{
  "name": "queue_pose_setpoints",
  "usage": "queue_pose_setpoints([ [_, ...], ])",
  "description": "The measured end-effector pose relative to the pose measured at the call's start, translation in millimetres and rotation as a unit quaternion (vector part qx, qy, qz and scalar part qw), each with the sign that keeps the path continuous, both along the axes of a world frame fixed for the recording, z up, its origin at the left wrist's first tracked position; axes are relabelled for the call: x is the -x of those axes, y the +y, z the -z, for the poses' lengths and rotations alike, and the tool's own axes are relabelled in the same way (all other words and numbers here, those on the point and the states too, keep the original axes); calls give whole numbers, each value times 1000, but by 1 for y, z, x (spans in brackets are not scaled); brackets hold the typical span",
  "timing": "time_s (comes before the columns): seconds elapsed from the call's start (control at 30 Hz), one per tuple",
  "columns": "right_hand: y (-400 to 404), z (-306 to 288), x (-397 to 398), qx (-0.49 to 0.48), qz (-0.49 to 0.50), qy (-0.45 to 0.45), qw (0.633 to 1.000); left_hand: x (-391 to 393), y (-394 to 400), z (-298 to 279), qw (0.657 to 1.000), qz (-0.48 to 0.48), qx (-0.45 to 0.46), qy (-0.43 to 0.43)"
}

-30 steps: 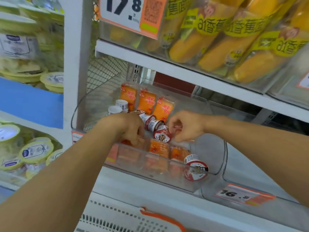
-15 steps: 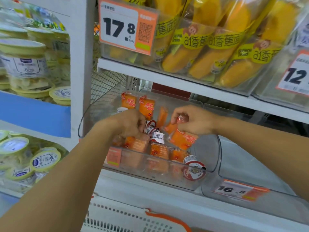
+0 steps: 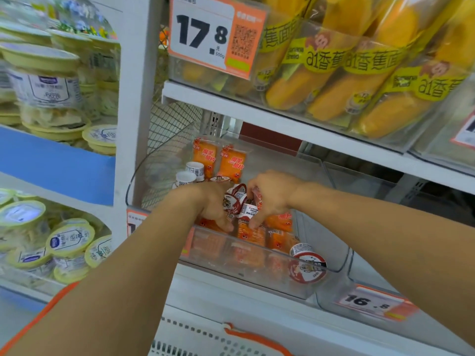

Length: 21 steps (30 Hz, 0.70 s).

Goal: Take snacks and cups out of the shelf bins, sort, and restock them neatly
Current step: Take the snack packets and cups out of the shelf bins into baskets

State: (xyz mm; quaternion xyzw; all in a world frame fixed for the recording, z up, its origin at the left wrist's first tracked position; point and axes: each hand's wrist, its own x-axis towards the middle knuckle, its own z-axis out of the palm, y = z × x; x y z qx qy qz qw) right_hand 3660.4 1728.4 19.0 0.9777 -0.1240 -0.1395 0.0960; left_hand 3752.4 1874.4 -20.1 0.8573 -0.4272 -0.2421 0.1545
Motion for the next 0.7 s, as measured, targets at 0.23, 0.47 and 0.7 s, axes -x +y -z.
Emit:
queue_pose_setpoints([
  [0.23,-7,0,2,-26,-25,-5,999,-7,1,3,997,-19,62,46],
  [0.47,-7,-13,34,-49,-3,-88,995,-2,14,1,970,15,206,124],
  [0.7,16,-31,86,-21,11,-208,978,28,31,-17,937,46,333,96],
])
